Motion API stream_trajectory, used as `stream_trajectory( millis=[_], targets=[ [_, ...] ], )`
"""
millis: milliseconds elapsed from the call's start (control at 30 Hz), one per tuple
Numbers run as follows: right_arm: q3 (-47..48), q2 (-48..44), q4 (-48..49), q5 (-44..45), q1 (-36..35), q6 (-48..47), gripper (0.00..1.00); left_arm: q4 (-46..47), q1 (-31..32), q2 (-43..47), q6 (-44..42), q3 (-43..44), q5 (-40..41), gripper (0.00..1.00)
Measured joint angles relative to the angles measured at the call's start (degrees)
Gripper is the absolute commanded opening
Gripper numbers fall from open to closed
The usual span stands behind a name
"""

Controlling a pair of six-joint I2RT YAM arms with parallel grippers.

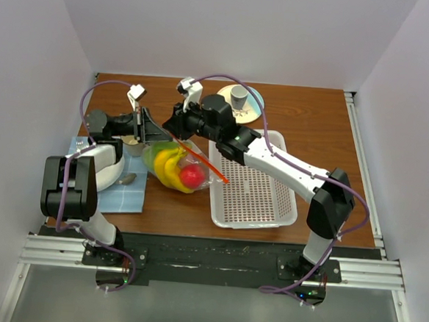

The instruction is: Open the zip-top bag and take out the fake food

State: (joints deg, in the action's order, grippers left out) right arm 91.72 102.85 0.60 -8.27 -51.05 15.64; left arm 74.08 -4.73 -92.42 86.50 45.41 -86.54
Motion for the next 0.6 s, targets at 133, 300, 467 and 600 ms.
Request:
stream_trajectory(
  millis=[133, 300, 467, 600],
  targets=[
    [0.0, 0.0, -0.13, 0.02, 0.0, 0.0, 0.14, 0.0, 0.02, 0.0, 0.0, 0.0, -0.02, 0.0],
    [-0.31, -0.13, -0.07, 0.0, 0.0, 0.02, 0.14, 0.0, 0.04, 0.0, 0.0, 0.0, -0.04, 0.0],
    [-5.2, -2.89, 1.16, 0.28, 0.07, 0.24, 0.12, 0.0, 0.79, 0.0, 0.04, 0.0, -1.09, 0.0],
    [-8.39, -5.46, 2.19, 0.35, 0.04, 0.24, 0.14, 0.02, 1.62, 0.0, 0.13, 0.0, -1.77, 0.0]
  ],
)
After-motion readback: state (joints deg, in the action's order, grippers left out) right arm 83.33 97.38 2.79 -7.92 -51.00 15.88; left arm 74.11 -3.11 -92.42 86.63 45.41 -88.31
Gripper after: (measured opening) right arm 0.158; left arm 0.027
